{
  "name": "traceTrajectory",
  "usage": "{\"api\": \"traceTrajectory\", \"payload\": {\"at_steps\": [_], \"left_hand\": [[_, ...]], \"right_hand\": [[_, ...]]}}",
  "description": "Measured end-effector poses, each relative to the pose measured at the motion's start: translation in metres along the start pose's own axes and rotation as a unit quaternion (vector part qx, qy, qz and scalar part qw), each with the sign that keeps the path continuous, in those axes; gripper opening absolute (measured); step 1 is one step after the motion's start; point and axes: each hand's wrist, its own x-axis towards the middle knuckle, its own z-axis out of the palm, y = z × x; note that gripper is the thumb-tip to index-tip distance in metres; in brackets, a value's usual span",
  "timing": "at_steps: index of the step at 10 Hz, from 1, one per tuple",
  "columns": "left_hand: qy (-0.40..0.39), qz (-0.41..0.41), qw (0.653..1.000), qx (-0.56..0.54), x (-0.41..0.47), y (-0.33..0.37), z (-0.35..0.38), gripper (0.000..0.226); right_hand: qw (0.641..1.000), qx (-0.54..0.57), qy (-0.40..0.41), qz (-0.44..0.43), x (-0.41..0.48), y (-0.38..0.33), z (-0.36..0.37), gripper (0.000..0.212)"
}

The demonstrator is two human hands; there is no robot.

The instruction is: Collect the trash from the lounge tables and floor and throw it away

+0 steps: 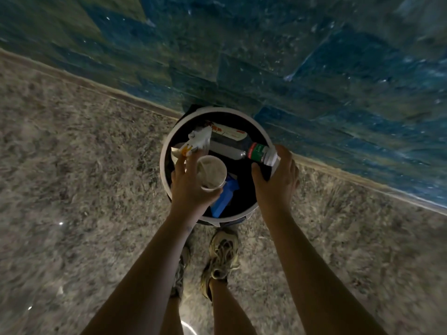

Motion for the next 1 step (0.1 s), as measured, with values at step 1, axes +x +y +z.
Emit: {"api": "traceTrajectory", "payload": {"at_steps": [1], "left_hand": [[-0.001, -0.01, 1.0, -0.002, -0.0027, 0.0068, -0.0063, 0.087]], "right_hand": [[1.0, 0.009, -0.006, -0.008, -0.0052, -0.0095, -0.0092, 0.054]]}}
